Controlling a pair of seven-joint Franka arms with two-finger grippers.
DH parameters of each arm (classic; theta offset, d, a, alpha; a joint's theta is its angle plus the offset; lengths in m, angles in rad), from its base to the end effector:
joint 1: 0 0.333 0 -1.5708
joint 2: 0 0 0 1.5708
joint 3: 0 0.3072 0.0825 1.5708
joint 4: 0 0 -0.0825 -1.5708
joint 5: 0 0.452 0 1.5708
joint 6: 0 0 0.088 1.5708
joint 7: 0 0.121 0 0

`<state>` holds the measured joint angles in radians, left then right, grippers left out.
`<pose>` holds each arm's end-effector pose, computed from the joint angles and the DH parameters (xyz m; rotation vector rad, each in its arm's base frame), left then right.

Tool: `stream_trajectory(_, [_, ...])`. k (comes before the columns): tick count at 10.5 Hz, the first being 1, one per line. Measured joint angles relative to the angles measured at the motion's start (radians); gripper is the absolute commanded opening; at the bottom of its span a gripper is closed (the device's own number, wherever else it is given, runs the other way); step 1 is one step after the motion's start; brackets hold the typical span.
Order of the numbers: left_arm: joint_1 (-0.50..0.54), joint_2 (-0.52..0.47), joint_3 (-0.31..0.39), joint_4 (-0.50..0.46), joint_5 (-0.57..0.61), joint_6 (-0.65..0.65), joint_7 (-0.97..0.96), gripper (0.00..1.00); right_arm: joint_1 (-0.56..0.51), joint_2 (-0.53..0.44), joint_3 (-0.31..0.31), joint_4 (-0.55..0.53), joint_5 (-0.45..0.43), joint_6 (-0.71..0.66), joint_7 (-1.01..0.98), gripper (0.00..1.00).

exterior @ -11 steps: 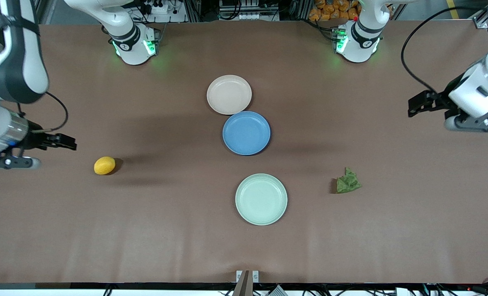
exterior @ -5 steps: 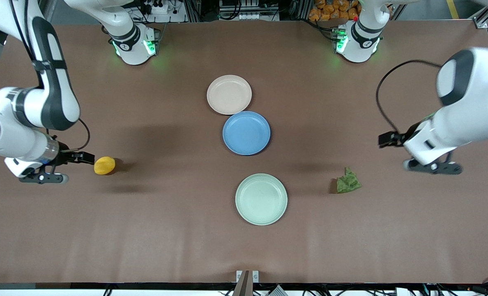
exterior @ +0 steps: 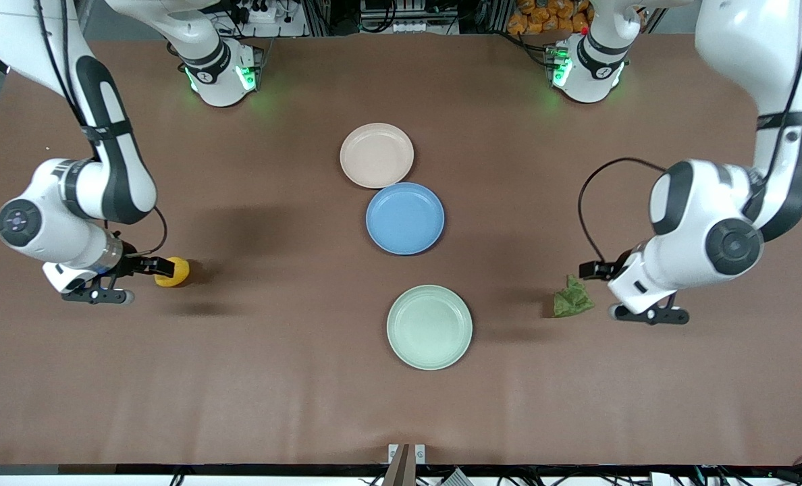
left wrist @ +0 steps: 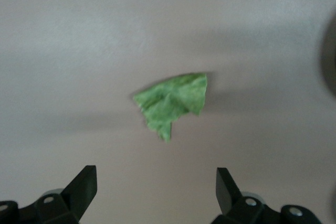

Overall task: Place lemon and lettuce in plates
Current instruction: 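Close the right gripper on the lemon while the left gripper grasps the lettuce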

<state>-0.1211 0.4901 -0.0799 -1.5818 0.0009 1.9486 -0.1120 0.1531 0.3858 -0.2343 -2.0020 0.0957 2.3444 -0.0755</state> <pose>0.7124 -0.1398 0.2905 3.1149 -0.1283 -0.1968 0.6437 -0.0513 0.1953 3.1220 -0.0913 -0.0502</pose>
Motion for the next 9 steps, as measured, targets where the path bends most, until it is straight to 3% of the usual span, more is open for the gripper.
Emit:
stream_trajectory(3, [-0.041,0.095,0.0,-0.003,0.007,0.13,-0.02,1.0,0.005,0.034,0.004,-0.085,0.0,0.148,0.0,1.0])
stream_trajectory(8, [-0.063,0.2,0.004,-0.002,0.09,0.201,-0.059,1.0,0.009,0.082,0.005,-0.088,0.0,0.215,0.0,1.0])
stream_trajectory(9, [-0.063,0.205,0.004,-0.002,0.091,0.214,-0.059,1.0,0.009,0.09,0.005,-0.088,0.0,0.217,0.0,0.79])
